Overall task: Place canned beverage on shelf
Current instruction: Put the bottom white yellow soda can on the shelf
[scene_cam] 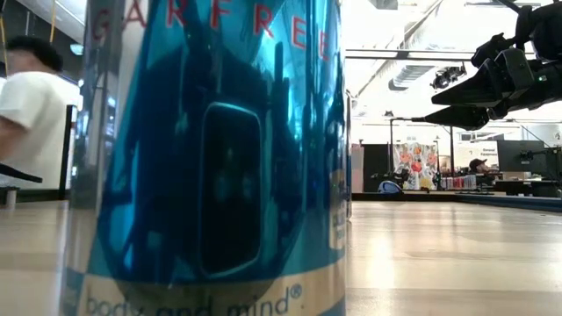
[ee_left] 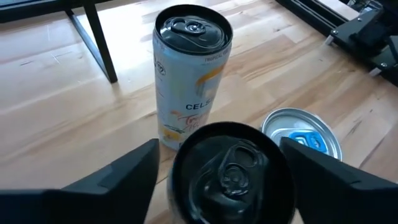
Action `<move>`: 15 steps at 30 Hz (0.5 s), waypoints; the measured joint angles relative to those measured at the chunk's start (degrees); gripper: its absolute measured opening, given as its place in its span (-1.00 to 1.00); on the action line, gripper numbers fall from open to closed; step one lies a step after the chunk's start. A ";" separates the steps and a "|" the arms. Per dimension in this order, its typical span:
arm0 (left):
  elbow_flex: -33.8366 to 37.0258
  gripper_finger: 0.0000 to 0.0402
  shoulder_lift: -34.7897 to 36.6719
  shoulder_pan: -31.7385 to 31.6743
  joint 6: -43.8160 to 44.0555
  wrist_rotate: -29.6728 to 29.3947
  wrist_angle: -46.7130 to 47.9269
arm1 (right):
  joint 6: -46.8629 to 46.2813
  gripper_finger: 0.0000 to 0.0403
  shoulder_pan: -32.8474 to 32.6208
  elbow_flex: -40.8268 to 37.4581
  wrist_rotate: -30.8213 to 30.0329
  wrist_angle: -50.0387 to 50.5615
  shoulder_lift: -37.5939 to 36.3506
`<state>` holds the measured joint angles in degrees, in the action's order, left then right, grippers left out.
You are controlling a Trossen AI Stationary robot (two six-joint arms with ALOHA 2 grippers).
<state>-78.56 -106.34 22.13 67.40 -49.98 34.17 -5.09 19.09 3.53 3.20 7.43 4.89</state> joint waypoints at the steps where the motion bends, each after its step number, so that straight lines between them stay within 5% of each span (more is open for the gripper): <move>1: 0.00 0.38 0.00 0.00 0.00 -0.11 0.20 | 0.01 0.92 0.01 0.00 0.00 0.00 0.00; 7: 0.00 0.00 0.07 0.00 0.06 -0.48 0.55 | 0.01 0.92 0.01 0.00 0.00 0.00 0.00; 15: -0.02 -0.01 0.11 0.00 0.47 -1.80 3.31 | -0.01 0.92 0.02 0.00 0.00 -0.01 0.00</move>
<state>-78.59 -106.24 22.13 67.86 -51.78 37.48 -5.10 19.11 3.53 3.20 7.42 4.89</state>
